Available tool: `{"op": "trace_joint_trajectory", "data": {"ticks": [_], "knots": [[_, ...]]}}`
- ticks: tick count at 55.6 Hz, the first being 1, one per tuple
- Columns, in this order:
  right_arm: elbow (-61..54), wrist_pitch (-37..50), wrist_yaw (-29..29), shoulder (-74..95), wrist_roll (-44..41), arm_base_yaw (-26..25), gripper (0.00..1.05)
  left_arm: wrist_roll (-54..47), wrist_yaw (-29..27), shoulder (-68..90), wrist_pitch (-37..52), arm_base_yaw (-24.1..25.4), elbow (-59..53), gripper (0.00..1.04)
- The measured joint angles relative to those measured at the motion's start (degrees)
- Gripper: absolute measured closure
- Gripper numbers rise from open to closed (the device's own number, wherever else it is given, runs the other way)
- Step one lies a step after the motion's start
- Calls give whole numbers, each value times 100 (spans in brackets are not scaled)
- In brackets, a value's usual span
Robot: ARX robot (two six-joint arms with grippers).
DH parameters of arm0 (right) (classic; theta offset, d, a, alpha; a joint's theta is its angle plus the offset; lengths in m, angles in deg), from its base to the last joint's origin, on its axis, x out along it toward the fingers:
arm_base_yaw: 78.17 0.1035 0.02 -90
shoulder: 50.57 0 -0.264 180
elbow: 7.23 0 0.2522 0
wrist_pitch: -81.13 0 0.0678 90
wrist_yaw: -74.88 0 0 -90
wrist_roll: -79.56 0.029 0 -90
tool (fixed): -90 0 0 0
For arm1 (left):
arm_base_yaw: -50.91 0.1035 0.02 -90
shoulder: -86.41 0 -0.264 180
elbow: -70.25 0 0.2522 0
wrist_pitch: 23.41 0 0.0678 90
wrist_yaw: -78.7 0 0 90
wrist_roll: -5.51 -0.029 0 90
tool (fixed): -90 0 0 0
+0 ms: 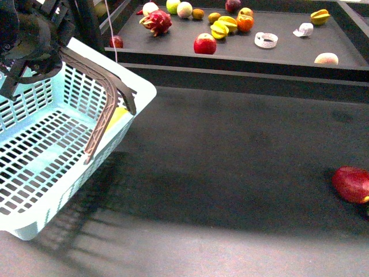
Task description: Pick mango with right arm and hold basket with left
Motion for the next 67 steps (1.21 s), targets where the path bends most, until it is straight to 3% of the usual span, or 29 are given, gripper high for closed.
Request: {"op": "trace_joint_trajectory", "data": {"ticks": [21, 48, 57, 67], "knots": [[0, 0, 0, 0, 0, 0, 8, 1961, -28, 507, -136, 87, 192, 100], [0, -2, 0, 0, 2, 0, 8, 2721, -109, 807, -229, 114, 437, 100], [0, -2, 0, 0, 2, 0, 8, 2697, -94, 691, -415, 109, 417, 70], [0, -2, 0, 0, 2, 0, 8, 2396, 140, -341, -990, 146, -111, 26]]}}
